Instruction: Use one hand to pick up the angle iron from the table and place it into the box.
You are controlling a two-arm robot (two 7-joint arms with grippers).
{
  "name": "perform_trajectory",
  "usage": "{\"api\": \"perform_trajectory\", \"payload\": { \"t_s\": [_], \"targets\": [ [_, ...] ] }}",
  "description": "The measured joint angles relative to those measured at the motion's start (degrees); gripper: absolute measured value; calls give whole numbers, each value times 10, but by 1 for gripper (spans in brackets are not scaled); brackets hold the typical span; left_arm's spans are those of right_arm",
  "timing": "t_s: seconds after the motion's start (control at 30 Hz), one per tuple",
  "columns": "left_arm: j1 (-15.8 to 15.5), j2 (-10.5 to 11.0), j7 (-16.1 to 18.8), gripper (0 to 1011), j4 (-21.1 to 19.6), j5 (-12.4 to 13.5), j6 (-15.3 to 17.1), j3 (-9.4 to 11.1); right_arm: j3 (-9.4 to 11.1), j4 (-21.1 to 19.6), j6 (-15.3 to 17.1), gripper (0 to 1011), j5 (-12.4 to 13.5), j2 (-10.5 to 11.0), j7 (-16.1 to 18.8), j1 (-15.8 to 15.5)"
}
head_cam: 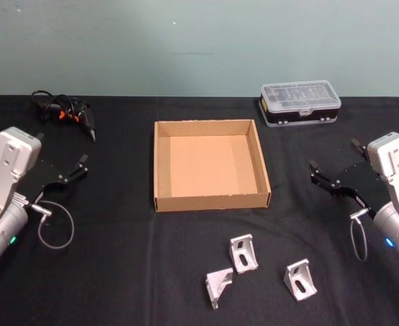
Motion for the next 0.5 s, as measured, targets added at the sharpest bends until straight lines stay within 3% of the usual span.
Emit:
{"api": "perform_trajectory", "payload": {
  "t_s": [0.5],
  "targets": [
    [0,0,0,1000,0,0,0,0,0,0,0,1002,0,0,0,0]
  ]
}}
